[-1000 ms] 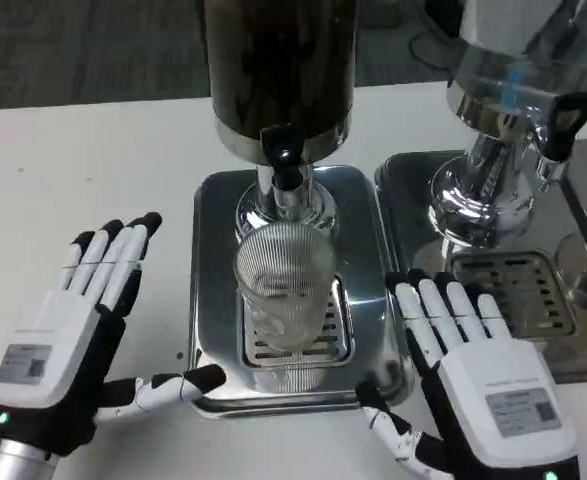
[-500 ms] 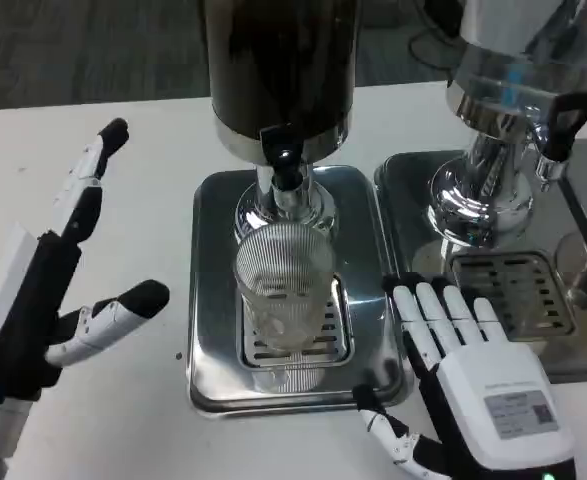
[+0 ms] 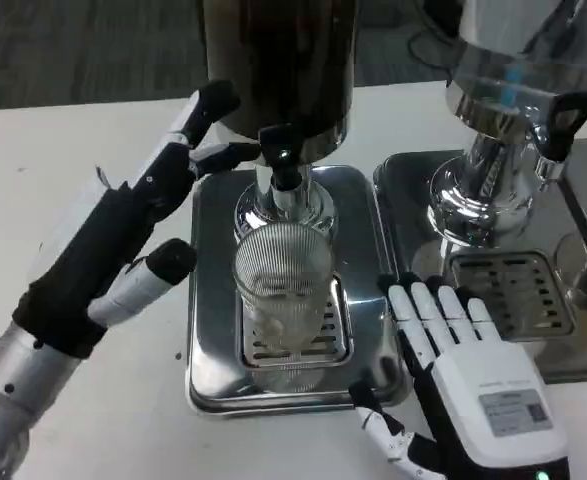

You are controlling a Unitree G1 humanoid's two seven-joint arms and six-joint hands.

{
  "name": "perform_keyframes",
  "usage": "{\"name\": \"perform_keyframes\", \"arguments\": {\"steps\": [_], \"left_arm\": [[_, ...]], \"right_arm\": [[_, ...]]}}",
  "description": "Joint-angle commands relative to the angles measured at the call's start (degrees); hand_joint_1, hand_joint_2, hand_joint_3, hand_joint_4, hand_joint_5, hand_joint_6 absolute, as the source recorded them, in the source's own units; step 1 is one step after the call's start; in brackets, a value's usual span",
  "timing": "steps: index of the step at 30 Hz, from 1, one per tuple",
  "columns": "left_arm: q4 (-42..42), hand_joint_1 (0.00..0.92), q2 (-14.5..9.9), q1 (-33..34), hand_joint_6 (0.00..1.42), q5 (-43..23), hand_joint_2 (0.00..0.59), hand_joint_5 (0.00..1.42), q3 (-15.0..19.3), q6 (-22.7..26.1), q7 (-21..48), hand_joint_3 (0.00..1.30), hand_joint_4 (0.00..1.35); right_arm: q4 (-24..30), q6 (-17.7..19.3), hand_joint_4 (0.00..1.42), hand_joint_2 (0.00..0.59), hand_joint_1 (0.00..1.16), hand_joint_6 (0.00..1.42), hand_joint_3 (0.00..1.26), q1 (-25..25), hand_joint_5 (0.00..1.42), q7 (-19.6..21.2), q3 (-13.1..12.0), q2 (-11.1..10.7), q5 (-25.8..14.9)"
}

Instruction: Grasp the cup under the faucet to collect the drink, then remove the cup.

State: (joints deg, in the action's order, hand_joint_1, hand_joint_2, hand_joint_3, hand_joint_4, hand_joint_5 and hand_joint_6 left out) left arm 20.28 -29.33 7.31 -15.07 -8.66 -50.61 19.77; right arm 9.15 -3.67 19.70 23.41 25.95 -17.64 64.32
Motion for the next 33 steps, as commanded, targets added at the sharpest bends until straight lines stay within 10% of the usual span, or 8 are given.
{"name": "perform_keyframes", "arguments": {"steps": [1, 18, 33], "left_arm": [[-0.33, 0.000, 2.02, 2.05, 0.09, 0.37, 0.072, 0.11, 1.25, 3.15, 4.18, 0.00, 0.00], [-1.36, 0.000, 5.37, 3.53, 0.08, 5.56, 0.073, 0.11, 3.53, 6.07, 10.30, 0.02, 0.00], [-6.79, 0.000, 0.85, 0.63, 0.10, 26.11, 0.078, 0.15, 5.71, 0.08, 1.78, 0.06, 0.00]], "right_arm": [[-0.22, -0.85, 0.00, 0.378, 0.12, 0.02, 0.00, 0.37, 0.00, 0.00, 0.19, 0.62, -0.01], [-0.43, -0.90, 0.00, 0.378, 0.12, 0.05, 0.00, 0.50, 0.00, -0.46, -0.27, 0.76, -1.43], [-0.73, -0.66, 0.00, 0.373, 0.12, 0.08, 0.00, -0.14, 0.00, -0.99, -0.56, 0.20, -2.36]]}}
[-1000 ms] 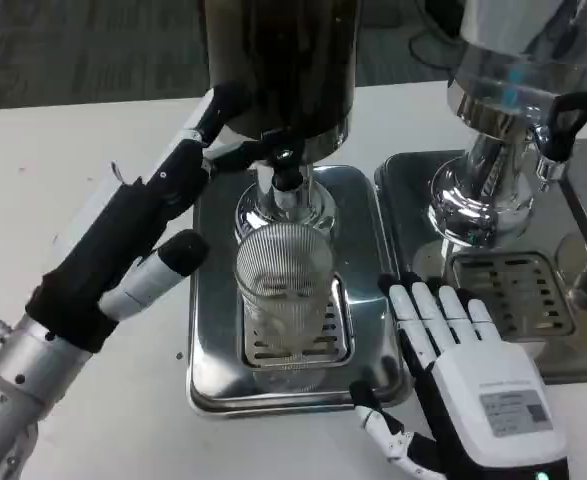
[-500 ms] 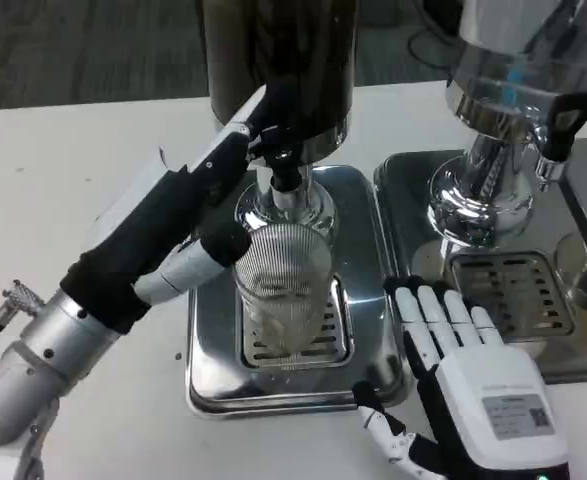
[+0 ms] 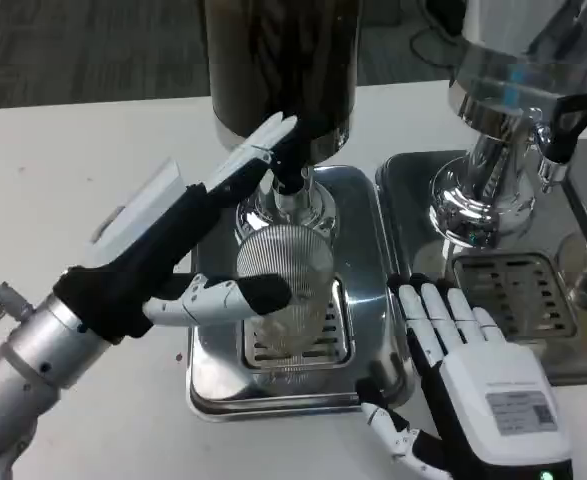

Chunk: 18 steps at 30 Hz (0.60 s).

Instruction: Grasp the cup under the faucet to collect the drink, then remove the cup.

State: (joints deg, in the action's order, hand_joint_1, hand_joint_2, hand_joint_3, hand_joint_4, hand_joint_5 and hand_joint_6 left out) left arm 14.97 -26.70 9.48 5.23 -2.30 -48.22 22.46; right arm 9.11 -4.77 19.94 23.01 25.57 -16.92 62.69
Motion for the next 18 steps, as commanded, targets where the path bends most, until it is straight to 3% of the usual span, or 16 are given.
{"name": "perform_keyframes", "arguments": {"steps": [1, 5, 14, 18], "left_arm": [[-3.09, 0.000, -2.29, -1.96, 0.10, 9.10, 0.078, 0.15, -0.03, -2.94, -2.37, 0.07, 0.00], [-6.66, 0.000, -3.82, -2.90, 0.10, 17.21, 0.080, 0.16, 0.63, -3.30, -6.60, 0.07, 0.00], [-7.33, 0.000, -6.66, -4.13, 0.11, 23.02, 0.083, 0.16, -0.62, -3.65, -12.57, 0.08, 0.00], [-8.37, 0.000, -7.31, -4.75, 0.11, 24.26, 0.083, 0.16, -0.97, -3.51, -14.34, 0.08, 0.00]], "right_arm": [[-0.71, 0.43, 0.00, 0.374, 0.12, 0.08, 0.00, -0.41, 0.00, -0.64, -0.18, -0.52, -0.85], [-0.84, 0.45, 0.00, 0.373, 0.12, 0.08, 0.00, -0.77, 0.00, -0.65, -0.08, -0.62, -0.99], [-0.97, 0.75, 0.00, 0.362, 0.12, 0.09, 0.00, -0.62, 0.00, -0.72, -0.16, -0.65, -2.26], [-0.73, 1.02, 0.00, 0.360, 0.12, 0.09, 0.00, -0.86, 0.00, -1.92, -0.98, -0.41, -4.60]]}}
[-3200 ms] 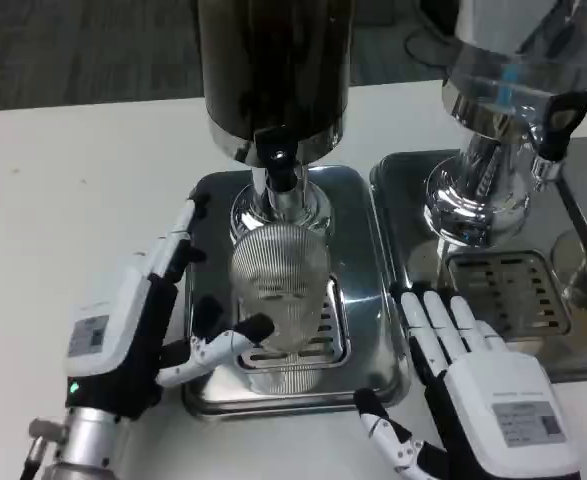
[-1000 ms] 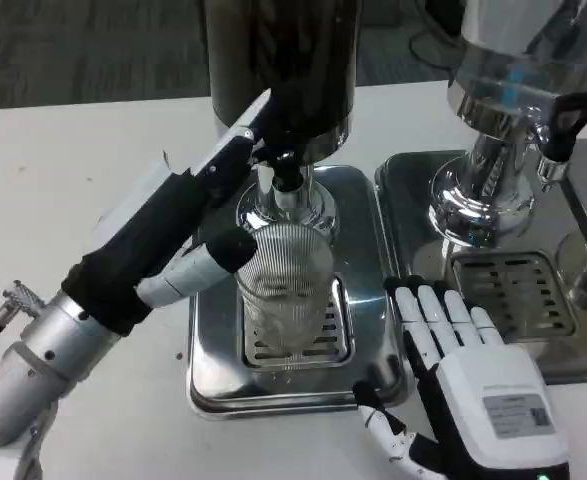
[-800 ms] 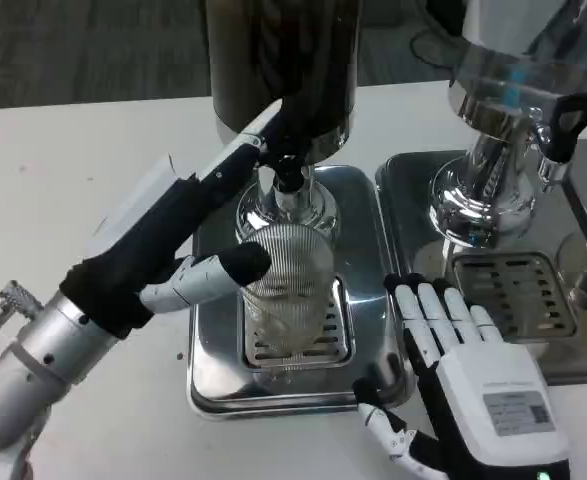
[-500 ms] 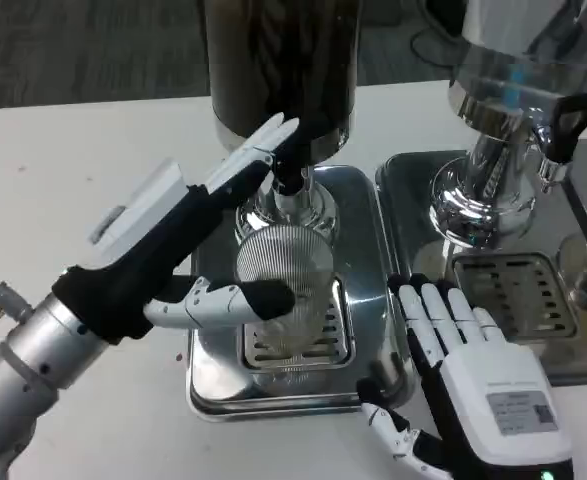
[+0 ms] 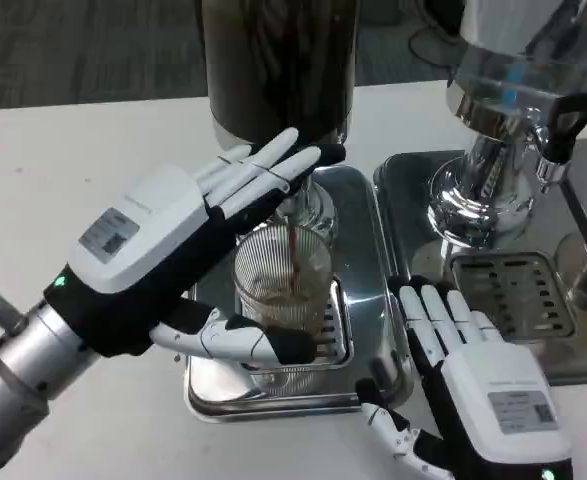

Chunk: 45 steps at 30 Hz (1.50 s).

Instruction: Grasp the cup under the faucet to collect the drink, then remove the cup.

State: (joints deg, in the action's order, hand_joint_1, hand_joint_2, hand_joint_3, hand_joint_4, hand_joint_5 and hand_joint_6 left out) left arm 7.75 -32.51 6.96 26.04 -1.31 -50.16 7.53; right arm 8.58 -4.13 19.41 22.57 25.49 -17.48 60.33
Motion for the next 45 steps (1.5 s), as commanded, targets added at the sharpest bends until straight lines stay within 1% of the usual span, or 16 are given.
{"name": "perform_keyframes", "arguments": {"steps": [1, 5, 9, 12, 16, 18, 21, 22, 24, 26, 28, 30, 31, 33, 38, 45], "left_arm": [[-1.43, 0.000, -1.61, -2.35, 0.11, 3.70, 0.083, 0.16, -2.09, -1.43, 0.31, 0.08, 0.00], [-2.07, 0.000, -1.61, -2.74, 0.11, 4.59, 0.084, 0.16, -3.01, -1.01, -0.67, 0.09, 0.00], [-2.19, 0.000, -1.87, -2.86, 0.11, 4.50, 0.084, 0.16, -3.57, -0.58, -1.57, 0.09, 0.00], [-2.11, 0.000, -2.04, -2.73, 0.11, 4.01, 0.084, 0.16, -3.83, -0.33, -1.99, 0.09, 0.00], [-1.99, 0.000, -1.90, -2.55, 0.11, 3.99, 0.087, 0.16, -4.20, -0.10, -2.40, 0.09, 0.00], [-2.04, 0.000, -1.87, -2.57, 0.11, 3.95, 0.087, 0.16, -4.18, -0.05, -2.60, 0.09, 0.00], [-1.92, 0.000, -1.88, -2.41, 0.11, 3.81, 0.088, 0.16, -4.20, 0.14, -2.70, 0.09, 0.00], [-1.81, 0.000, -1.84, -2.29, 0.11, 3.78, 0.088, 0.16, -4.26, 0.23, -2.73, 0.09, 0.00], [-1.82, 0.000, -1.76, -2.16, 0.11, 3.76, 0.089, 0.16, -4.33, 0.32, -2.80, 0.09, 0.00], [-1.95, 0.000, -1.71, -1.98, 0.11, 3.83, 0.089, 0.16, -4.45, 0.48, -2.76, 0.09, 0.00], [-1.82, 0.000, -1.63, -1.74, 0.11, 3.90, 0.089, 0.16, -4.65, 0.75, -2.71, 0.09, 0.00], [-1.84, 0.000, -1.62, -1.75, 0.11, 3.89, 0.089, 0.16, -4.81, 0.83, -2.75, 0.09, 0.00], [-1.87, 0.000, -1.56, -1.82, 0.11, 3.97, 0.090, 0.16, -4.88, 0.91, -2.83, 0.09, 0.00], [-2.13, 0.000, -1.52, -1.92, 0.11, 4.15, 0.092, 0.16, -4.94, 1.21, -2.93, 0.10, 0.00], [-2.14, 0.000, -1.97, -1.95, 0.11, 3.99, 0.095, 0.16, -4.73, 1.47, -3.10, 0.10, 0.00], [-3.03, 0.000, -1.95, -2.96, 0.11, 4.08, 0.095, 0.16, -3.33, 2.42, -4.20, 0.10, 0.00]], "right_arm": [[-0.37, 0.51, 0.00, 0.359, 0.12, 0.09, 0.00, -0.74, 0.00, -2.38, -1.43, 0.29, -3.80], [0.11, 2.13, 0.00, 0.321, 0.15, 0.09, 0.00, -1.87, 0.00, -4.87, -3.44, 0.12, -9.24], [0.62, 4.96, 0.00, 0.278, 0.16, 0.08, 0.00, -3.65, 0.00, -7.97, -5.33, 0.65, -16.28], [-0.43, 4.98, 0.00, 0.253, 0.23, 0.09, 0.00, -5.54, 0.00, -10.12, -6.11, 1.30, -19.17], [-1.48, 3.85, 0.00, 0.223, 0.26, 0.09, 0.00, -8.40, 0.00, -12.99, -6.72, 1.63, -20.88], [-2.10, 3.31, 0.00, 0.221, 0.27, 0.08, 0.00, -9.72, 0.00, -15.20, -6.76, 1.70, -21.88], [-2.46, 3.13, 0.00, 0.214, 0.27, 0.06, 0.00, -11.04, 0.00, -16.77, -6.51, 1.69, -22.05], [-2.51, 3.56, 0.00, 0.214, 0.27, 0.06, 0.00, -11.74, 0.00, -16.63, -5.78, 0.92, -20.12], [-2.62, 3.87, 0.00, 0.216, 0.27, 0.05, 0.00, -12.97, 0.00, -17.94, -4.90, 0.22, -18.96], [-3.92, 3.18, 0.00, 0.222, 0.28, 0.05, 0.00, -13.58, 0.00, -18.82, -5.83, 1.65, -21.56], [-4.44, 3.21, 0.00, 0.217, 0.29, 0.04, 0.00, -14.11, 0.00, -19.20, -6.02, 1.87, -22.35], [-5.43, 3.12, 0.00, 0.222, 0.30, 0.03, 0.00, -14.92, 0.00, -20.90, -6.32, 1.97, -24.12], [-6.41, 3.70, 0.00, 0.218, 0.30, 0.01, 0.00, -15.10, 0.00, -21.04, -6.80, 2.22, -25.57], [-7.56, 4.44, 0.00, 0.225, 0.33, 0.00, 0.00, -15.94, 0.00, -21.18, -6.83, 1.77, -25.99], [-10.03, 4.87, 0.00, 0.221, 0.34, 0.00, 0.00, -18.31, 0.00, -21.19, -6.81, 2.68, -27.62], [-12.14, 5.87, 0.00, 0.213, 0.36, 0.00, 0.00, -20.09, 0.00, -21.41, -7.15, 2.88, -29.21]]}}
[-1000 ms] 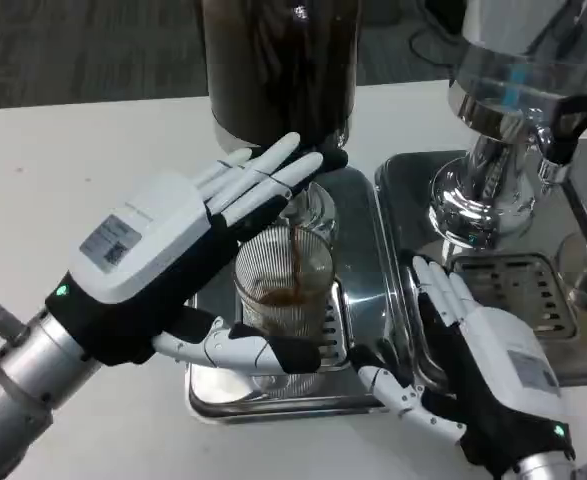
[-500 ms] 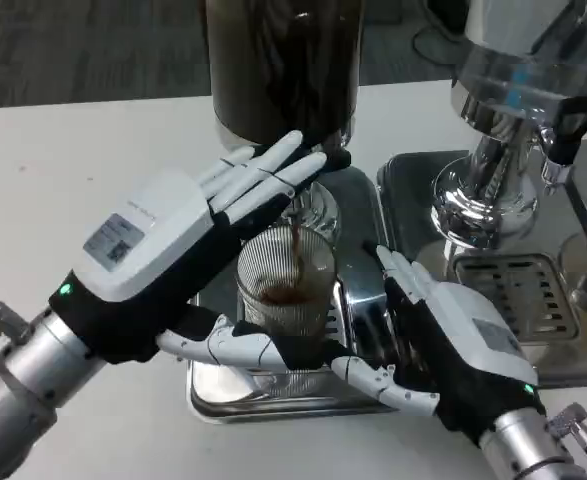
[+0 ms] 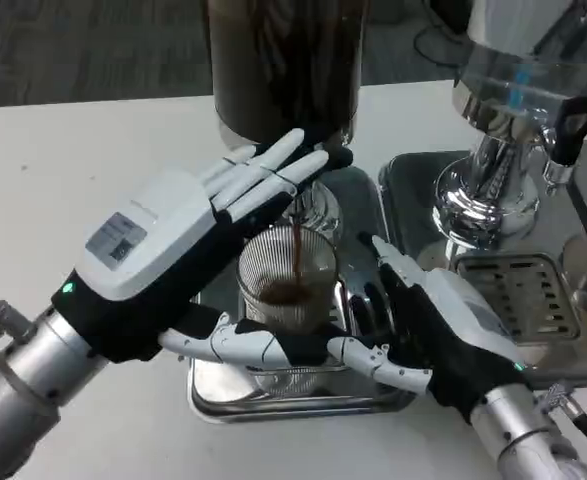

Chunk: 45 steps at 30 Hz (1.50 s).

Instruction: Grasp the cup under the faucet to collect the drink, then remove the cup.

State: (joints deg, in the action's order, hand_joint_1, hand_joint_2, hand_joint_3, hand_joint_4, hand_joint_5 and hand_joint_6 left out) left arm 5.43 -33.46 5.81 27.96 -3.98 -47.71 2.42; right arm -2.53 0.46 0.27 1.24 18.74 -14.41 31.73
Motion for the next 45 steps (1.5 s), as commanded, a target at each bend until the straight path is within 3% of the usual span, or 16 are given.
{"name": "perform_keyframes", "arguments": {"steps": [1, 9, 13, 22, 25, 31, 37, 40, 45], "left_arm": [[-0.75, 0.000, -1.04, -1.97, 0.11, 2.11, 0.095, 0.16, -0.31, 0.21, 0.69, 0.10, 0.00], [-1.17, 0.000, -1.00, -2.60, 0.10, 2.36, 0.101, 0.15, 0.56, 1.12, -0.03, 0.10, 0.00], [-2.15, 0.000, -0.33, -3.99, 0.01, 2.83, 0.108, 0.08, 2.07, 2.15, -2.07, 0.03, 0.00], [-2.95, 0.000, 1.68, -8.67, 0.00, 3.56, 0.114, 0.00, 9.29, 4.40, -10.09, 0.00, 0.00], [-2.58, 0.000, 2.37, -10.40, 0.00, 3.27, 0.118, 0.00, 11.27, 4.85, -11.97, 0.00, 0.00], [-1.25, 0.000, 3.62, -16.99, 0.00, 6.88, 0.122, 0.00, 13.96, 9.57, -16.44, 0.00, 0.00], [3.16, 0.000, 5.13, -21.52, 0.00, 6.79, 0.129, 0.00, 12.80, 10.96, -19.66, 0.00, 0.00], [6.18, 0.000, 5.76, -22.40, 0.00, 6.62, 0.130, 0.00, 11.52, 10.95, -20.69, 0.00, 0.00], [10.12, 0.000, 6.15, -22.36, 0.00, 6.18, 0.132, 0.00, 9.69, 10.50, -21.81, 0.00, 0.00]], "right_arm": [[-1.35, 1.35, 0.00, 0.214, 0.36, 0.00, 0.00, -1.10, 0.00, -0.04, -0.56, 0.01, -0.92], [-2.69, 1.38, 0.00, 0.218, 0.36, 0.00, 0.00, -3.57, 0.00, -0.03, -0.04, 0.52, -0.04], [-2.77, 1.51, 0.00, 0.218, 0.36, 0.00, 0.00, -3.16, 0.00, 0.00, -0.05, 0.49, -0.21], [-2.38, 3.03, 0.00, 0.221, 0.36, 0.00, 0.00, -2.24, 0.00, -0.04, 0.43, 0.34, -0.60], [-1.75, 2.34, 0.00, 0.223, 0.35, 0.00, 0.00, -2.70, 0.00, -0.50, 1.94, -0.29, 2.10], [-2.09, 2.83, 0.00, 0.222, 0.35, 0.00, 0.00, -2.26, 0.00, -0.25, 0.76, 1.07, -0.98], [-3.33, 3.45, 0.00, 0.205, 0.44, 0.00, 0.00, -1.94, 0.00, -0.09, 0.40, 2.81, -4.10], [-5.48, 5.47, 0.00, 0.203, 0.47, 0.01, 0.00, -2.06, 0.00, 0.75, 0.30, 4.13, -5.63], [-7.32, 7.82, 0.00, 0.201, 0.51, 0.03, 0.00, -2.70, 0.00, 2.49, 0.83, 5.33, -4.85]]}}
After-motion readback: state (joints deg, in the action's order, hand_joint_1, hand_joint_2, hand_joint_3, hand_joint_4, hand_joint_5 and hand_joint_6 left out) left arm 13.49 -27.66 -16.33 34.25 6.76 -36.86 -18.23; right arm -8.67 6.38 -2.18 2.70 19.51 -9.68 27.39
